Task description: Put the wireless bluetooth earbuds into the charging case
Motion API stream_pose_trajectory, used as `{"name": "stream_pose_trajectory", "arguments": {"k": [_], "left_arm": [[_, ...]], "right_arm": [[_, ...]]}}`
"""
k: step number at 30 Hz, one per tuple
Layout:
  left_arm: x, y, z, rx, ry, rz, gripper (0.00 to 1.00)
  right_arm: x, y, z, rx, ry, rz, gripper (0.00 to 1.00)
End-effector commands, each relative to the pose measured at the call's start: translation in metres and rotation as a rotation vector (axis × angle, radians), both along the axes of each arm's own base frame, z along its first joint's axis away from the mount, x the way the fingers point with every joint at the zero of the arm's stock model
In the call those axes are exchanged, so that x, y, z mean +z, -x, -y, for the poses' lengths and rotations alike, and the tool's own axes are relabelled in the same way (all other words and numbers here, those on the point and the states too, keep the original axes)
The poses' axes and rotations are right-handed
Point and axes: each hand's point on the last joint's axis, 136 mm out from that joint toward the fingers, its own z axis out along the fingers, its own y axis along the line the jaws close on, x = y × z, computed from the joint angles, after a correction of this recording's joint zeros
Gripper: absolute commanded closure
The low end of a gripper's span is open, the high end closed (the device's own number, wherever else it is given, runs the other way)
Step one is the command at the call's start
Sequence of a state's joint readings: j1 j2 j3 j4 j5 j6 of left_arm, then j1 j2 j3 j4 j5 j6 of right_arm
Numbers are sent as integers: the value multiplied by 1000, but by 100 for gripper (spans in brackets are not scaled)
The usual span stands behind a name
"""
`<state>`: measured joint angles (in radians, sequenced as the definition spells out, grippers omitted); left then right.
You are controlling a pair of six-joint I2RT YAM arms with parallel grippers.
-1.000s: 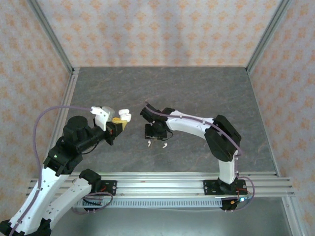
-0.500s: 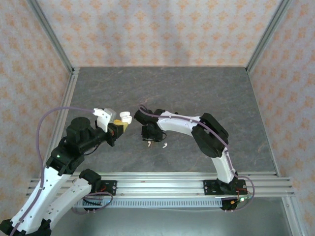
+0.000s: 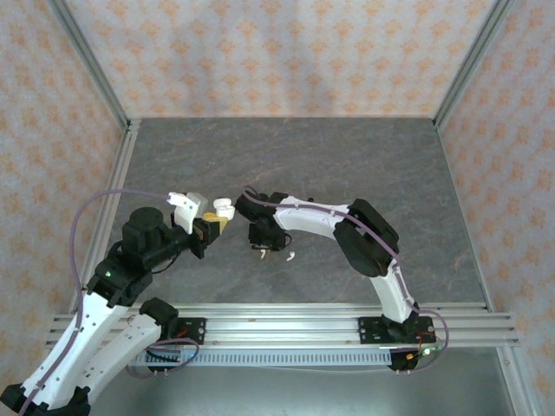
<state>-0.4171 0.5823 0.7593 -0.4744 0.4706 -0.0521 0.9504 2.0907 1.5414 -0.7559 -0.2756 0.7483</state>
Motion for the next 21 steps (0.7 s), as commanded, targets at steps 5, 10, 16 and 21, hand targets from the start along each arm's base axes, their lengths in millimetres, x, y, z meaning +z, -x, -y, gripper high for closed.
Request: {"name": "stream_pose_trajectory", "arguments": {"k": [5,10,16,21], "left_arm": [[11,-1,3,-15,28,81,100],[9,-4,-5,37,29,90,100],[8,-4,-5,25,2,123,100],[5,-7,-6,43,25,132,100]], "right_arm": [[-9,11,7,11,62,-38,78],[1,8,9,15,57,-4,86],[29,-1,14,15,31,84,90],[65,-8,17,18,-27,186,93]]}}
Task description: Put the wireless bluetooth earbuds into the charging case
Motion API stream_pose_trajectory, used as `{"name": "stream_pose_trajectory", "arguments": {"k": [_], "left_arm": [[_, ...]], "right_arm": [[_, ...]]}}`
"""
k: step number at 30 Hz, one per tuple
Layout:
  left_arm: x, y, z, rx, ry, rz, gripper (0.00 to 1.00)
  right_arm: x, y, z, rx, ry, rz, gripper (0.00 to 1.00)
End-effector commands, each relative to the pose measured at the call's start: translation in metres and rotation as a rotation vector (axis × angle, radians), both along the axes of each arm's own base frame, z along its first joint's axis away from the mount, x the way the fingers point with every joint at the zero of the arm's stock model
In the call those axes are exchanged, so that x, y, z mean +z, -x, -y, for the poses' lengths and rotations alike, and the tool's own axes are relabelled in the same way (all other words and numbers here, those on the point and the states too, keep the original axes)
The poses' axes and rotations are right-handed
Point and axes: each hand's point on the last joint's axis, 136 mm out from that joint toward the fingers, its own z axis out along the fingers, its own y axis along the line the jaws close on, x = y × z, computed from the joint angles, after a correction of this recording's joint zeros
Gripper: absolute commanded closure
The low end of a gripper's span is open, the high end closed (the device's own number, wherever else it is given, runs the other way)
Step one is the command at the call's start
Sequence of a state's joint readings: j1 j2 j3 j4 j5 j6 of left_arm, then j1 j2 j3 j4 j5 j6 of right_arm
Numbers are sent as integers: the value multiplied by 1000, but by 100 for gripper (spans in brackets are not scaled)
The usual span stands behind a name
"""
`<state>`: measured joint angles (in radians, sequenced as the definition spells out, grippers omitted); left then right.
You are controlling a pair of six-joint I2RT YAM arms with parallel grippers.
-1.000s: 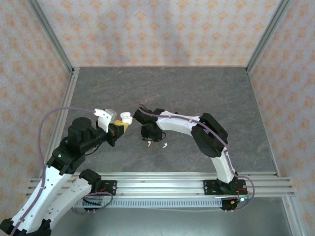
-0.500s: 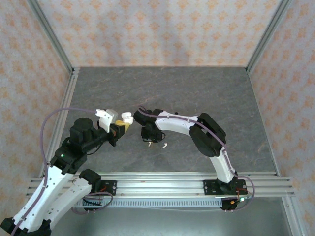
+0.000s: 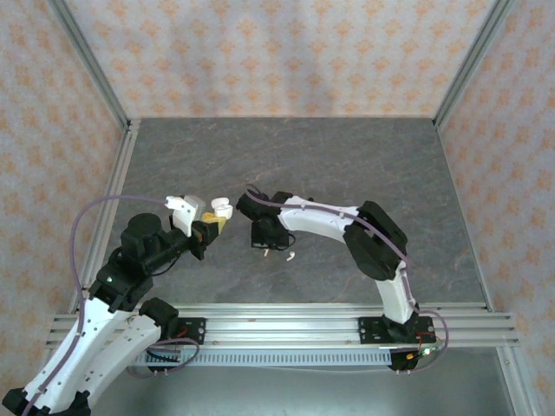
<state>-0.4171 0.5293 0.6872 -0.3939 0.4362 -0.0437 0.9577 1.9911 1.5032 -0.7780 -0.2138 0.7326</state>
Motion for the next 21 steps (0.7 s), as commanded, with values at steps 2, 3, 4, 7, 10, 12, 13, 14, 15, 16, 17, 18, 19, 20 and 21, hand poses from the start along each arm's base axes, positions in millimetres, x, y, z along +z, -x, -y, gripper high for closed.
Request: {"name": "stream_pose_trajectory", "arguments": {"k": [2,3,4,7,10,12,13,14,15,16,17,18,19,20,21], "left_arm": [[13,-5,0,14,50,98,100],[16,-5,1,15,66,116,100],[18,-5,1,12,75,132,100],[26,-3,5,-10,100,167,100],[33,-2,7,-27,106,187,100],[38,-1,7,-33,106,191,100],[41,-1,7,-34,107,193,100],[43,-1,8,-37,110,194,100],[45,-2,9,-38,112,194,100],[48,-3,10,-44,115,195,100],[50,-2,12,-55,120,194,100],[51,-3,14,-63,122,192,100],[53,-3,16,-72,125,192,100],[54,-4,17,-77,127,189,100],[56,-5,18,-82,132,189,100]], "right_arm": [[54,-10,5,16,-67,155,94],[63,-12,4,18,-86,179,94],[73,-13,4,22,-110,203,94],[107,-18,1,34,-198,291,95],[149,-20,-3,55,-314,393,96],[176,-21,-4,64,-385,458,98],[191,-21,-4,75,-426,494,99],[205,-20,-4,85,-463,527,99],[217,-19,-4,92,-496,554,99],[230,-17,-4,108,-531,585,100],[242,-15,-5,122,-565,614,100],[252,-13,-5,136,-593,636,100],[264,-11,-6,155,-624,665,100],[272,-8,-6,172,-647,687,100],[282,-6,-6,188,-668,714,100]]}}
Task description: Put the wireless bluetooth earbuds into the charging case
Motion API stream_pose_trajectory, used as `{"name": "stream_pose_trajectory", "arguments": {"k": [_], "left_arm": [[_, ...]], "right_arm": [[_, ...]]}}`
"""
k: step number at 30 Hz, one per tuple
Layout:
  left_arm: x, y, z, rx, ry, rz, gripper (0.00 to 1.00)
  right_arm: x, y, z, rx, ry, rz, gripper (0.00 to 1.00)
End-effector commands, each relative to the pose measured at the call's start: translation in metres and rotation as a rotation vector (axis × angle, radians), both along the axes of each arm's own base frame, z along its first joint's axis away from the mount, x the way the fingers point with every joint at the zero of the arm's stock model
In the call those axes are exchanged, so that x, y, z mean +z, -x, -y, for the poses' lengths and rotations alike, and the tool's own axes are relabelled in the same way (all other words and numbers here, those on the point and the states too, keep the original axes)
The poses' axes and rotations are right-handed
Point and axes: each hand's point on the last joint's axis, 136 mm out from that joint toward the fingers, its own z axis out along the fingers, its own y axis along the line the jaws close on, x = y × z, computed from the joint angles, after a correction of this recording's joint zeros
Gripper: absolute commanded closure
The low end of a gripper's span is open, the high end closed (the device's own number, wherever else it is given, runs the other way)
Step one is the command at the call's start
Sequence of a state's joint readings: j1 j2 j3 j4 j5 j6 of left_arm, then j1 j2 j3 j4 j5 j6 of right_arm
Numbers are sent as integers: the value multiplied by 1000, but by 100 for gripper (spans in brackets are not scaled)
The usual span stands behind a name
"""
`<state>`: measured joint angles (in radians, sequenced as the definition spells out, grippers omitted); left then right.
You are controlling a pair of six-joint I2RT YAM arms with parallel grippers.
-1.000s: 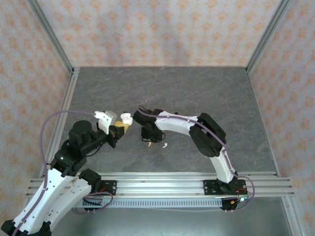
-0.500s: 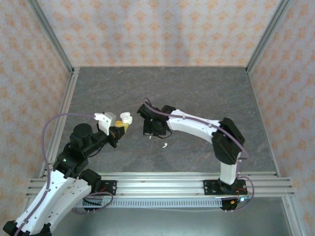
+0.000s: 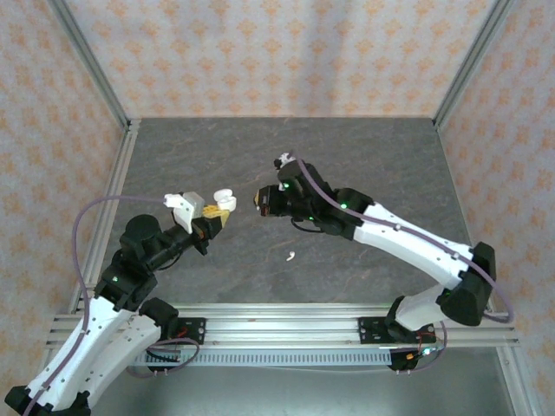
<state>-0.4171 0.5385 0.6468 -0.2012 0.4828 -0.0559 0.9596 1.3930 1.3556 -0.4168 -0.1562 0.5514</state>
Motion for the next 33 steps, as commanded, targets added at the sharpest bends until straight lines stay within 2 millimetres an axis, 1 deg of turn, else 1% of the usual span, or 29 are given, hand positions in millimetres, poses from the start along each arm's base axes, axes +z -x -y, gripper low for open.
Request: {"name": "stream_pose_trajectory", "arguments": {"k": [1,5,8,11,13,17,23,33], "left_arm": [[34,2,8,-46,57,69,100],[40,0,13,-68,67,68,100],[42,-2,15,-75,72,66,100],[45,-3,17,-80,81,68,100],[48,-3,18,-86,88,69,100],[53,-3,20,-99,96,66,100],[55,-1,22,-112,99,62,100],[58,0,23,-123,119,63,100]], "right_arm": [[45,6,-6,68,-99,162,100],[72,12,-4,99,-136,248,100],[91,20,-7,142,-159,308,100],[104,29,-14,193,-168,373,100],[108,32,-18,217,-161,410,100],[112,33,-24,249,-129,466,100],[116,28,-28,269,-82,536,100],[113,24,-39,294,-61,567,100]]}}
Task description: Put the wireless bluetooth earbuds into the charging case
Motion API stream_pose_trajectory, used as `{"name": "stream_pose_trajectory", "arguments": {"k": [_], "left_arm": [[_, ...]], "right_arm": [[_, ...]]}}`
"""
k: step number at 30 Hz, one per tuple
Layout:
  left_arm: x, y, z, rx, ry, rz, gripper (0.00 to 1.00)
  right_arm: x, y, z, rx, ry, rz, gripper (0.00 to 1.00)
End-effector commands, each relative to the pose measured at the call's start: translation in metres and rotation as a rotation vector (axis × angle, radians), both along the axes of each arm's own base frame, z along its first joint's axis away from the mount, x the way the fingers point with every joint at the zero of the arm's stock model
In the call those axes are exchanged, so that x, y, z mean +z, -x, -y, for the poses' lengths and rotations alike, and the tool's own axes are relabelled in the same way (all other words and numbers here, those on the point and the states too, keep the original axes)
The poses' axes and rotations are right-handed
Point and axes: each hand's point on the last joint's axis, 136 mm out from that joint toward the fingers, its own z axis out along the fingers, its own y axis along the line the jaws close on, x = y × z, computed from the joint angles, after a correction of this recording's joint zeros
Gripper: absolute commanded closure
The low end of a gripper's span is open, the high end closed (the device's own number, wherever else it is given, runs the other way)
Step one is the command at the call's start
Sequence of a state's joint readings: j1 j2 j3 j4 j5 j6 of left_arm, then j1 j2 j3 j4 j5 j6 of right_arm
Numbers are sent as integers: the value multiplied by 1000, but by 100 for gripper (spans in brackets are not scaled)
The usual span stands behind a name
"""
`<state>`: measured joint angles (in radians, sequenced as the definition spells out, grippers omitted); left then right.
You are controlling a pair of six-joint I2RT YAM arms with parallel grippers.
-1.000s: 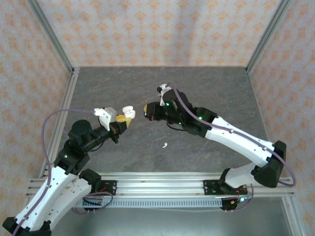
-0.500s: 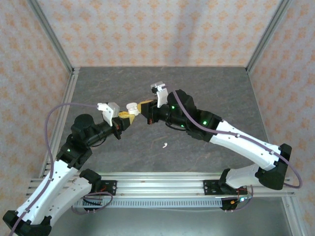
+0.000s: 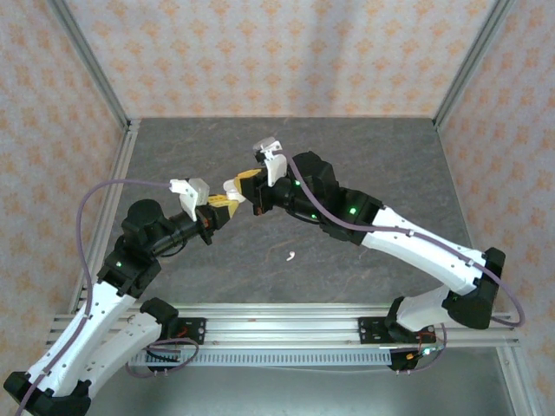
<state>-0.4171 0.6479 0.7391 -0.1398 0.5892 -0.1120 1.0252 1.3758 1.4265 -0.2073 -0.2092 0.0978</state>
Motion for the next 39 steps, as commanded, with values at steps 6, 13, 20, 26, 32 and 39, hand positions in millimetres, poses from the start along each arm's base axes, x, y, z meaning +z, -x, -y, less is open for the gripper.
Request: {"name": "stream_pose_trajectory", "arguments": {"k": [6,13,20,26,32,39], "left_arm": [[31,6,4,-31,62,66,100],[30,5,2,-18,59,67,100],[30,4,2,-19,61,65,100],[32,4,2,-18,62,68,100],[34,3,2,-16,63,70,100],[34,1,1,-4,58,71,100]], "right_arm": [[19,0,-4,18,-21,82,100],[16,2,-5,27,-21,71,100],[14,3,-9,45,-25,60,100],[9,-1,-9,27,-6,64,100],[2,-3,-10,22,16,64,100],[-5,-2,-11,30,30,46,100]]}}
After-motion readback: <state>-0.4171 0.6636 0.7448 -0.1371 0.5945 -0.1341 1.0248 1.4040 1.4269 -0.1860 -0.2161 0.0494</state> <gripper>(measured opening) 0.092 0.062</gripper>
